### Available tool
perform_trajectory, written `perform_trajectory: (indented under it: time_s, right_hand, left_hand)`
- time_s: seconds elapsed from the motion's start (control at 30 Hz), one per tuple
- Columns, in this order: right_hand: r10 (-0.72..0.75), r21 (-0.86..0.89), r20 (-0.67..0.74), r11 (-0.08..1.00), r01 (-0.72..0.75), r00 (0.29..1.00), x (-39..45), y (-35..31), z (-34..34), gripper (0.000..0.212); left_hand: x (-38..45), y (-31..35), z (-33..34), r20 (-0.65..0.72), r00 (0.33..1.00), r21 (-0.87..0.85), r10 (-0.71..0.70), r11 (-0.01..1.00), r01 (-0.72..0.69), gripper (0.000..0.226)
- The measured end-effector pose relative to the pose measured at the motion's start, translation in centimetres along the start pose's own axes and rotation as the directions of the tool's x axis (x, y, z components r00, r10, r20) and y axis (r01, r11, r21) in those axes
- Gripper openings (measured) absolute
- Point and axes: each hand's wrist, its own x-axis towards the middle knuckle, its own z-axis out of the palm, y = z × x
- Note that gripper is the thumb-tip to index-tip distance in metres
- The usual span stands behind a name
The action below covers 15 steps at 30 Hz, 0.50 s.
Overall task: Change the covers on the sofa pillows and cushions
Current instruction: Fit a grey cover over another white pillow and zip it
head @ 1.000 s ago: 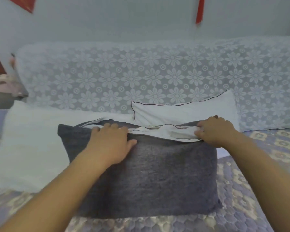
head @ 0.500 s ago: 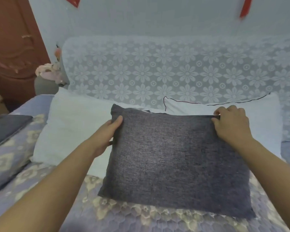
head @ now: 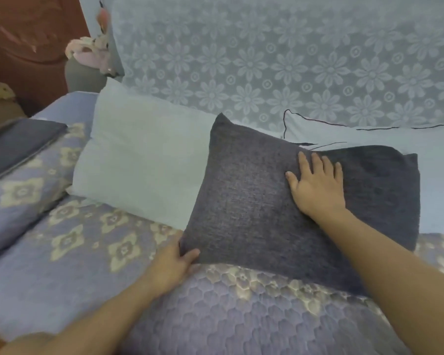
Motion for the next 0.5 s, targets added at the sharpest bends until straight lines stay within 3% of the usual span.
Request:
perform_trajectory:
  time_s: [0.03, 0.07, 0.13, 0.17, 0.2, 0.23, 0.3, 0.33, 0.4, 0.43, 0.5]
  right_hand:
    - [-0.019, 0.002, -0.019, 1.000, 0.019, 1.000, -0.1, -0.6, 0.2, 0.072]
    - [-0.048, 0.005, -0.032, 0.999, 0.048, 0.998, -0.4, -1.1, 0.4, 0.071]
    - [-0.092, 0.016, -0.079, 0.995, 0.093, 0.993, -0.9, -1.1, 1.0, 0.070]
    - [-0.089, 0.039, -0.106, 0.995, 0.094, 0.990, -1.1, -0.7, 1.1, 0.069]
    - [-0.080, 0.072, -0.132, 0.993, 0.090, 0.988, -1.3, -0.3, 1.0, 0.068]
    - [-0.076, 0.102, -0.156, 0.991, 0.092, 0.985, -1.5, 0.2, 0.9, 0.068]
    - [-0.095, 0.125, -0.197, 0.985, 0.121, 0.976, -2.1, 0.7, 0.6, 0.065]
    - [-0.106, 0.124, -0.216, 0.983, 0.135, 0.971, -2.5, 0.6, 0.4, 0.061]
    - [-0.100, 0.115, -0.261, 0.984, 0.134, 0.960, -3.3, 0.2, -0.6, 0.047]
    - [-0.089, 0.112, -0.280, 0.986, 0.125, 0.956, -3.6, -0.2, -1.3, 0.040]
    - [-0.077, 0.117, -0.293, 0.986, 0.115, 0.953, -4.2, -0.9, -2.9, 0.035]
  left_hand:
    - [-0.2, -0.6, -0.2, -0.013, 0.999, 0.079, -0.046, 0.996, 0.047, 0.011]
    - [-0.8, -1.2, -0.5, 0.043, 0.985, 0.157, -0.165, 0.975, 0.157, 0.032]
    - [-2.2, -1.5, -1.3, 0.302, 0.848, 0.283, -0.435, 0.890, 0.357, 0.048]
    - [-2.6, -1.0, -2.0, 0.391, 0.771, 0.392, -0.502, 0.849, 0.354, 0.046]
    - [-2.8, -0.4, -2.9, 0.416, 0.738, 0.527, -0.531, 0.802, 0.281, 0.040]
    - [-2.8, 0.0, -4.0, 0.390, 0.753, 0.637, -0.530, 0.746, 0.196, 0.034]
    - [-1.9, 1.3, -5.7, 0.235, 0.895, 0.743, -0.378, 0.664, 0.086, 0.029]
    - [-1.0, 1.8, -6.2, 0.133, 0.956, 0.673, -0.260, 0.732, 0.105, 0.028]
    - [0.9, 4.0, -6.3, -0.067, 0.993, 0.276, -0.098, 0.955, 0.112, 0.040]
    - [2.2, 5.1, -6.1, -0.118, 0.991, 0.059, -0.057, 0.996, 0.064, 0.057]
    - [4.7, 7.6, -4.9, -0.129, 0.992, -0.243, 0.011, 0.969, -0.042, 0.079]
